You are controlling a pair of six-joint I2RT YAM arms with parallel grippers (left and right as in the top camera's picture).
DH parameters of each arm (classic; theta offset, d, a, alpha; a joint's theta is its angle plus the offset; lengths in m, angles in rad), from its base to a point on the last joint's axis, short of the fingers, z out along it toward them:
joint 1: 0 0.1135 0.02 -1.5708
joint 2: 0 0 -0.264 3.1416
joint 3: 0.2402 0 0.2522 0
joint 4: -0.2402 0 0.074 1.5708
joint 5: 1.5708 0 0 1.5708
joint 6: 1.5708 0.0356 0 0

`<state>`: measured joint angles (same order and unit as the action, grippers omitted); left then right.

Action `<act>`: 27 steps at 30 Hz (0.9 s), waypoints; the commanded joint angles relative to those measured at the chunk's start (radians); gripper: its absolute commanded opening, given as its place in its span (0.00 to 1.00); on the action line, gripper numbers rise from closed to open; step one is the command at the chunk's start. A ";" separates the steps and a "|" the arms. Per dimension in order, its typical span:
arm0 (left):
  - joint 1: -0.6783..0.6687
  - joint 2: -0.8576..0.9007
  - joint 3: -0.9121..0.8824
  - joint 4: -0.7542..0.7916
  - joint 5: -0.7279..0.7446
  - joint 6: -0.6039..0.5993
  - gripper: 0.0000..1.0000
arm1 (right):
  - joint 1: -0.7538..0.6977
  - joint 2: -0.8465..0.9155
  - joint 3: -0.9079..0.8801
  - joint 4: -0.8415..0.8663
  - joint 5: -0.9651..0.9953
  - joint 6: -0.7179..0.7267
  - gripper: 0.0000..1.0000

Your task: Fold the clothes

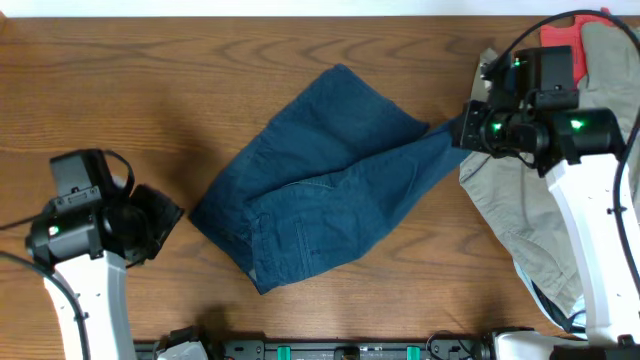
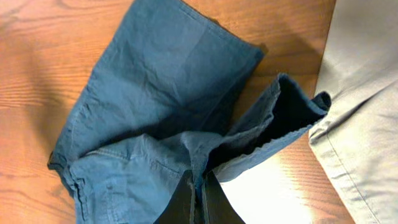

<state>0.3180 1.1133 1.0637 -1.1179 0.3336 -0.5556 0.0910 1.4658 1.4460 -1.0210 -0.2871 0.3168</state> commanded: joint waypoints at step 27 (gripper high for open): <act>-0.370 0.669 -0.048 0.345 0.179 0.278 0.43 | 0.013 -0.001 0.018 -0.038 0.052 -0.019 0.01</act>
<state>-0.0360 1.7794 1.0210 -0.7921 0.5236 -0.2935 0.0910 1.4670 1.4464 -1.0557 -0.2455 0.3168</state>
